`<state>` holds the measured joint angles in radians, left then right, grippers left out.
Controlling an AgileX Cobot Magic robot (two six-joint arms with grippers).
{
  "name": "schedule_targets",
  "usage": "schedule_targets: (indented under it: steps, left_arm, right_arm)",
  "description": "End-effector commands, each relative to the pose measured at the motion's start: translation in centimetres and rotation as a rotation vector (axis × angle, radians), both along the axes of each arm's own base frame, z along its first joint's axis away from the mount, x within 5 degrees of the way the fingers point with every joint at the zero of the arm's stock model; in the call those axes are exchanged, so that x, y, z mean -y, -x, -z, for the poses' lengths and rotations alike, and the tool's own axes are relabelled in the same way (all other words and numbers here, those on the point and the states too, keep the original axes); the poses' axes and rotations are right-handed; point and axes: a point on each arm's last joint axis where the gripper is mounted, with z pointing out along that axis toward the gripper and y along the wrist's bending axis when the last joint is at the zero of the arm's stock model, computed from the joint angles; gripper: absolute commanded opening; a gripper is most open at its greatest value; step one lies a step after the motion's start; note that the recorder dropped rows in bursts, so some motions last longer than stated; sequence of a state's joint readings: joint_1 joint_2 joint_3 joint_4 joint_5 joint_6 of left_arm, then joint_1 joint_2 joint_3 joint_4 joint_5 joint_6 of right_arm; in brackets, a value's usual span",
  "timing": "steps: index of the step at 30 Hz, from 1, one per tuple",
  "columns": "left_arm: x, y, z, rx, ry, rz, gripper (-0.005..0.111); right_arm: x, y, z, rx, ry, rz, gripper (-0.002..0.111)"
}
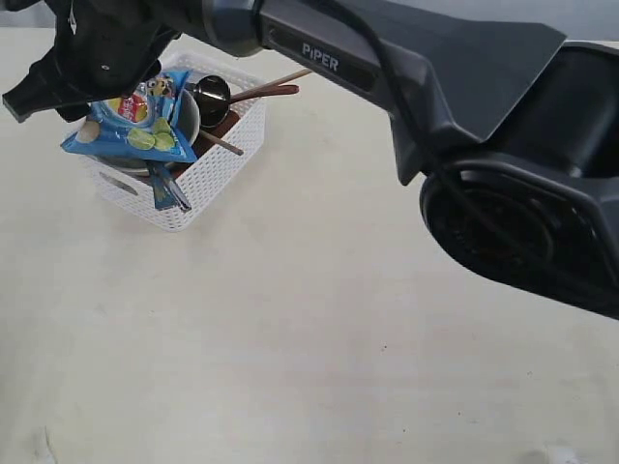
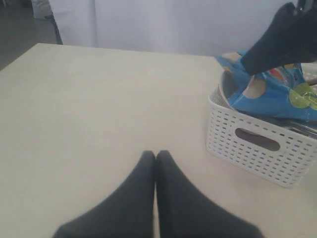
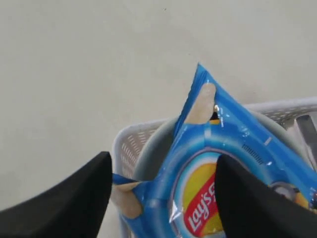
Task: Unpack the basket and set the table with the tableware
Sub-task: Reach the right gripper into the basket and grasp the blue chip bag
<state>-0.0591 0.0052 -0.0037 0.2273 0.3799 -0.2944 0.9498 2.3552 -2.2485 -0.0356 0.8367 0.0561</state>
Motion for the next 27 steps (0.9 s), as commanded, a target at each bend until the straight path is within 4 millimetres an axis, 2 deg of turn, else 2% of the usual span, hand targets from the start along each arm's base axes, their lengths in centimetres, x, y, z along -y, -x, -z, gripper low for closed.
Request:
schedule_targets:
  steps: [1,5,14,24,27]
  left_arm:
    - [0.0,0.0,0.0,0.008,-0.003,0.005,0.000]
    - [0.0,0.0,0.0,0.008,-0.003,0.005,0.000]
    - [0.0,0.0,0.0,0.008,-0.003,0.005,0.000]
    - [0.0,0.0,0.0,0.008,-0.003,0.005,0.000]
    - [0.0,0.0,0.0,0.008,-0.003,0.005,0.000]
  right_arm:
    - [0.0,-0.3,-0.3,0.024,-0.016,0.009,0.057]
    - [-0.1,-0.3,-0.3,0.030,-0.024,0.008,0.057]
    - [-0.6,-0.7,2.2,-0.016,-0.009,0.040,0.057]
    - [-0.5,-0.8,3.1,-0.030,0.018,0.067,0.057]
    - [-0.2,-0.9,3.2,-0.033,0.036,0.094,0.050]
